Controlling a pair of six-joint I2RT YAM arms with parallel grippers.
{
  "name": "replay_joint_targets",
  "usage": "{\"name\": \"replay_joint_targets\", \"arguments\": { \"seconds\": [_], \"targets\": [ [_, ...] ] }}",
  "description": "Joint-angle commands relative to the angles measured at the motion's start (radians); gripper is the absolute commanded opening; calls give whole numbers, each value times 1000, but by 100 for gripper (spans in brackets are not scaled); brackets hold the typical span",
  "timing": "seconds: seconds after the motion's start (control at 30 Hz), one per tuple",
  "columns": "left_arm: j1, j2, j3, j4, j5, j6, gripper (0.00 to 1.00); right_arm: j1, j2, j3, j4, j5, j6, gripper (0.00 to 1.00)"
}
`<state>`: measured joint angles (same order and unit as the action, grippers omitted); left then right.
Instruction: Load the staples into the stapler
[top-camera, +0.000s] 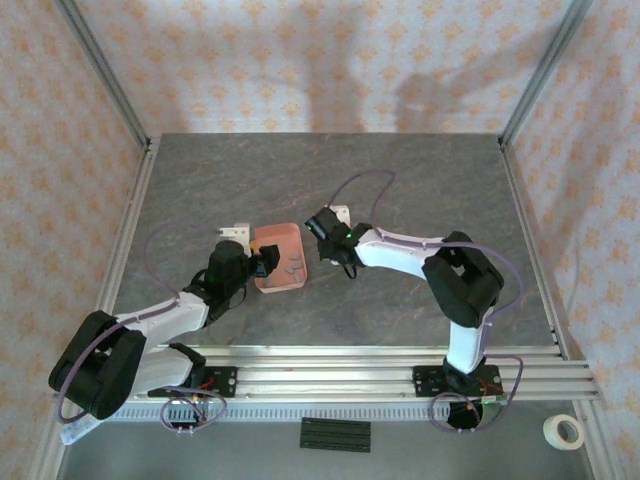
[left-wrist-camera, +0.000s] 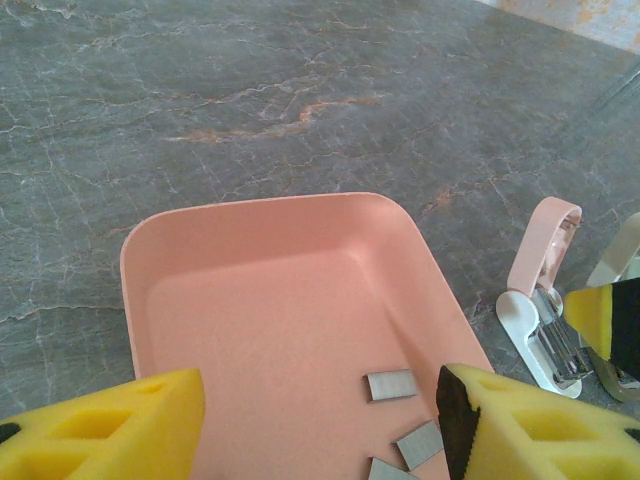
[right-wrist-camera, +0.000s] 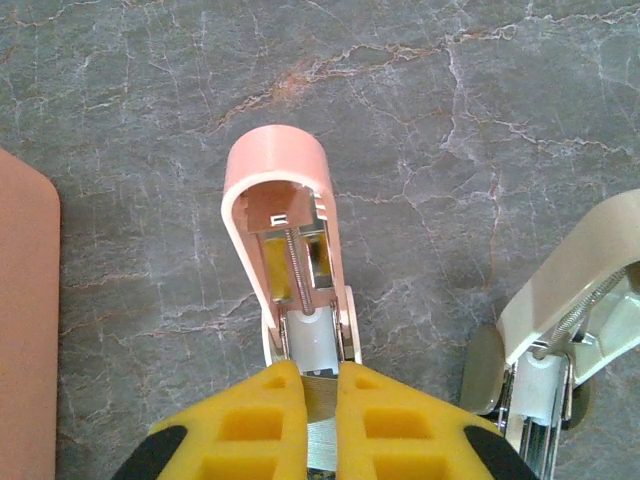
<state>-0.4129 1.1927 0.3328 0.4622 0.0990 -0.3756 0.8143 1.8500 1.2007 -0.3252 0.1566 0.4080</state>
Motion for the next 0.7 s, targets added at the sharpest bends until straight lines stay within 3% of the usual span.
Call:
{"name": "replay_joint_targets", "arguments": {
  "seconds": [0.0, 0.67],
  "targets": [
    [-7, -10, 9, 27, 6, 1, 64, -6, -2, -10, -17, 14, -14, 11],
    [-7, -8, 9, 23, 5, 4, 64, -7, 29, -15, -22, 14, -15, 10]
  ]
}}
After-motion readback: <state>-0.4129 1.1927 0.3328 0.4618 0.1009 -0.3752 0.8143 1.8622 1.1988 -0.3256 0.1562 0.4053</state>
